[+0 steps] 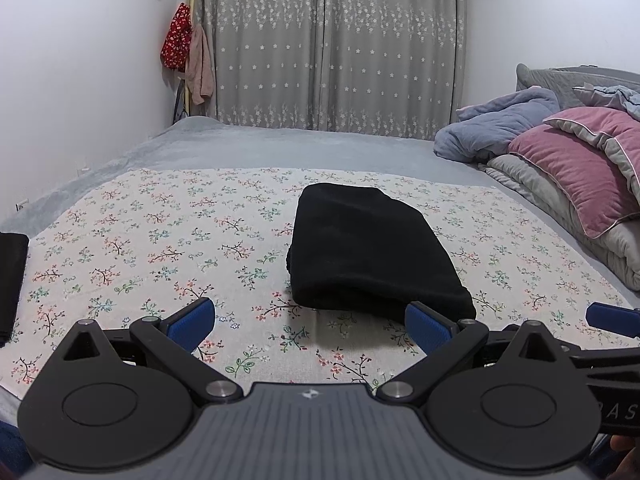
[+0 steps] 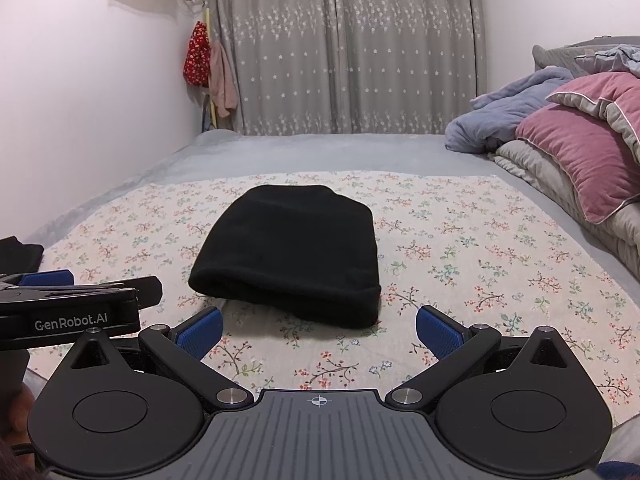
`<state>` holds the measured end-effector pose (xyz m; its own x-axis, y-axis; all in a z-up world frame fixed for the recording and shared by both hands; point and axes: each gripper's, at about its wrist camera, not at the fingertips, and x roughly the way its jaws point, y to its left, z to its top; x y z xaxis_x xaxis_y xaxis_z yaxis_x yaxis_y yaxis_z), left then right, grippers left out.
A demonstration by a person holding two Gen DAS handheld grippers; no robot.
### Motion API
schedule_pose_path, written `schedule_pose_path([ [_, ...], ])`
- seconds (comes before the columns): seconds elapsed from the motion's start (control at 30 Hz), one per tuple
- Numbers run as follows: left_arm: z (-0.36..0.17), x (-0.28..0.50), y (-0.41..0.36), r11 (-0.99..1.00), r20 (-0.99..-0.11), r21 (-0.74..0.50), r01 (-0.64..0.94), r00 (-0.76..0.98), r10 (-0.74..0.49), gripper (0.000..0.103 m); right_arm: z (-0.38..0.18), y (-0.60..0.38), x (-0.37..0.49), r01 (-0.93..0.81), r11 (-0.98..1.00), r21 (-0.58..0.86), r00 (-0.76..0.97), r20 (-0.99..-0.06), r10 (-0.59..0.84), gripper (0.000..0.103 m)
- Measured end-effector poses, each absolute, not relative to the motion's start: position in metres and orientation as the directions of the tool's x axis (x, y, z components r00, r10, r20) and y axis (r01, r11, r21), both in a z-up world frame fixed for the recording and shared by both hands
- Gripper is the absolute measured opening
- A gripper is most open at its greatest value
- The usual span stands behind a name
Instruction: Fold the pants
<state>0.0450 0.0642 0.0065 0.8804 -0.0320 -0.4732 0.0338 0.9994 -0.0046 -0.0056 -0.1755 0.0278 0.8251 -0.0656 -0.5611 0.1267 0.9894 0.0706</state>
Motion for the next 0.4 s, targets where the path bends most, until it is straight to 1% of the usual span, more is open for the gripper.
schedule_pose_path([
  [0.4, 0.0062, 0.0458, 0.0637, 0.999, -0.477, -0.002, 0.036, 0.878, -0.032, 0.103, 0.0274, -0.1745, -0.0049, 0.127, 0.989, 0.07, 0.824, -0.563, -0.066, 0.103],
])
